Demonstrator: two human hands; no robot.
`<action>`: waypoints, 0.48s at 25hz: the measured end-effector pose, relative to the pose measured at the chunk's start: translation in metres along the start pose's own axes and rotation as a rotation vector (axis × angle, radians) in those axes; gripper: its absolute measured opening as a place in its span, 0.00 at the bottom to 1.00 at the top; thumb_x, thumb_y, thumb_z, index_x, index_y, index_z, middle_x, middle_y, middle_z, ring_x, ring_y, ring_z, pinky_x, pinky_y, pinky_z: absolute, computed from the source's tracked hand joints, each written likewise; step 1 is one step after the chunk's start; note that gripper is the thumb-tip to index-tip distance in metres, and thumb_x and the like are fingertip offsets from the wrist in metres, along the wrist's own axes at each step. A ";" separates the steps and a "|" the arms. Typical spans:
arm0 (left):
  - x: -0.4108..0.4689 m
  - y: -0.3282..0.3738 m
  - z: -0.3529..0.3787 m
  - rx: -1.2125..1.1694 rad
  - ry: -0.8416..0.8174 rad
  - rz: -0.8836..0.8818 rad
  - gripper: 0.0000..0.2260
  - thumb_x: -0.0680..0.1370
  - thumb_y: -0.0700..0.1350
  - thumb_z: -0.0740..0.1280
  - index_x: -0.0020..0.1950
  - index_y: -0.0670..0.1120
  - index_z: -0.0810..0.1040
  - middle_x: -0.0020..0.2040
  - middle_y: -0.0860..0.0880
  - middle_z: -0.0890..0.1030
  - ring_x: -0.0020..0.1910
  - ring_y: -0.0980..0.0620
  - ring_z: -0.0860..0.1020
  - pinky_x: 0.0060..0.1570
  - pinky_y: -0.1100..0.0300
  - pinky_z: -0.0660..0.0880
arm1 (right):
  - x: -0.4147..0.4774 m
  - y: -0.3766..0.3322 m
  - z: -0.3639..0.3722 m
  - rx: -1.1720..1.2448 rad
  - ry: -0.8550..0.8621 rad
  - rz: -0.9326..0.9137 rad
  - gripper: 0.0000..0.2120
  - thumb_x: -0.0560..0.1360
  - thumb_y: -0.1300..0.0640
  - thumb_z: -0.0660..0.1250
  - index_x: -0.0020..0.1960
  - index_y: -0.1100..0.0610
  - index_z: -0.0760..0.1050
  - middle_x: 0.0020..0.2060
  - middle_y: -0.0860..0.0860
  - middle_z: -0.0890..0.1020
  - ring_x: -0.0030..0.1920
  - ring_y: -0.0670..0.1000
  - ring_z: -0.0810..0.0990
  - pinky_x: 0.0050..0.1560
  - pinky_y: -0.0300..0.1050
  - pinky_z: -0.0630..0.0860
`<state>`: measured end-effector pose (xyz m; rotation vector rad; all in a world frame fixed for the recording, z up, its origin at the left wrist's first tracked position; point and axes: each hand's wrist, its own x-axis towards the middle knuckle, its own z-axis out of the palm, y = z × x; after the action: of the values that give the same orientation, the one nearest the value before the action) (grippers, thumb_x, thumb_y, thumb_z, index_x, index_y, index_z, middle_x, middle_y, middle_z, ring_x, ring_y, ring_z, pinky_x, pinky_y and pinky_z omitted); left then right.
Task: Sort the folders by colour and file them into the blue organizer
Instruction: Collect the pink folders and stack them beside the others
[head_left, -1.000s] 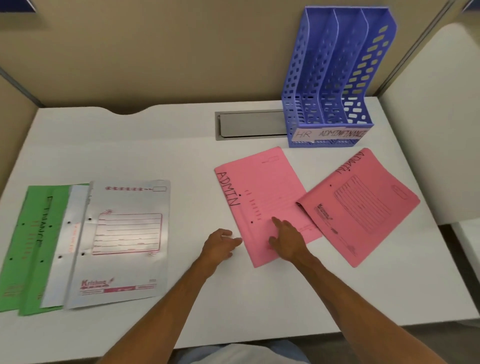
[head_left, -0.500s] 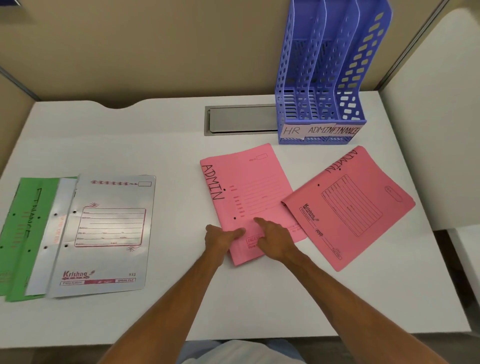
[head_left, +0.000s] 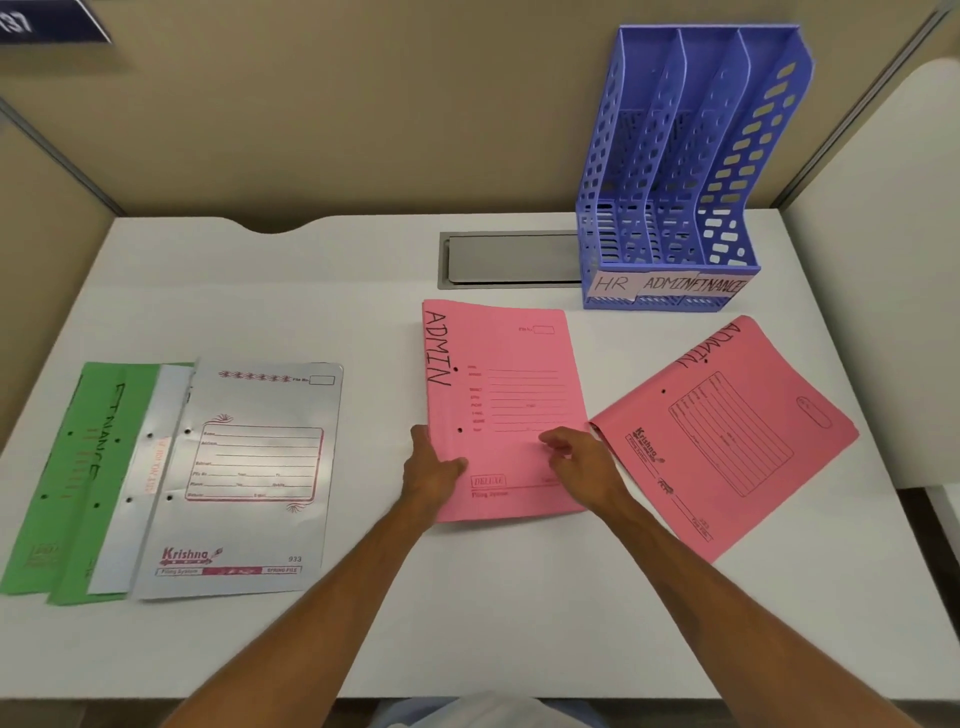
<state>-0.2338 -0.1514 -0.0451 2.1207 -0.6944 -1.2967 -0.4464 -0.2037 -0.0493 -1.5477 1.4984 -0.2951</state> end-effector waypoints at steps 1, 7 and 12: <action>0.001 0.000 -0.012 -0.007 -0.009 0.023 0.19 0.77 0.37 0.68 0.60 0.50 0.61 0.61 0.45 0.78 0.50 0.45 0.79 0.43 0.54 0.78 | 0.002 -0.004 0.002 0.022 0.020 0.014 0.18 0.75 0.67 0.63 0.63 0.58 0.78 0.61 0.54 0.81 0.57 0.49 0.79 0.59 0.40 0.73; 0.003 -0.006 -0.096 -0.153 -0.130 0.077 0.20 0.78 0.36 0.67 0.62 0.52 0.62 0.60 0.46 0.79 0.53 0.44 0.81 0.50 0.45 0.81 | 0.014 -0.039 0.026 0.242 0.026 0.209 0.29 0.74 0.59 0.69 0.73 0.54 0.64 0.64 0.51 0.73 0.60 0.53 0.75 0.58 0.49 0.74; -0.002 -0.032 -0.156 -0.401 -0.362 -0.037 0.23 0.77 0.34 0.67 0.66 0.51 0.63 0.61 0.42 0.81 0.55 0.41 0.82 0.49 0.46 0.81 | 0.011 -0.057 0.056 0.780 -0.150 0.331 0.15 0.79 0.57 0.65 0.65 0.55 0.73 0.57 0.54 0.83 0.53 0.56 0.84 0.51 0.55 0.81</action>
<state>-0.0891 -0.0981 -0.0068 1.6032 -0.4844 -1.7021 -0.3658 -0.1993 -0.0423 -0.6793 1.2721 -0.4844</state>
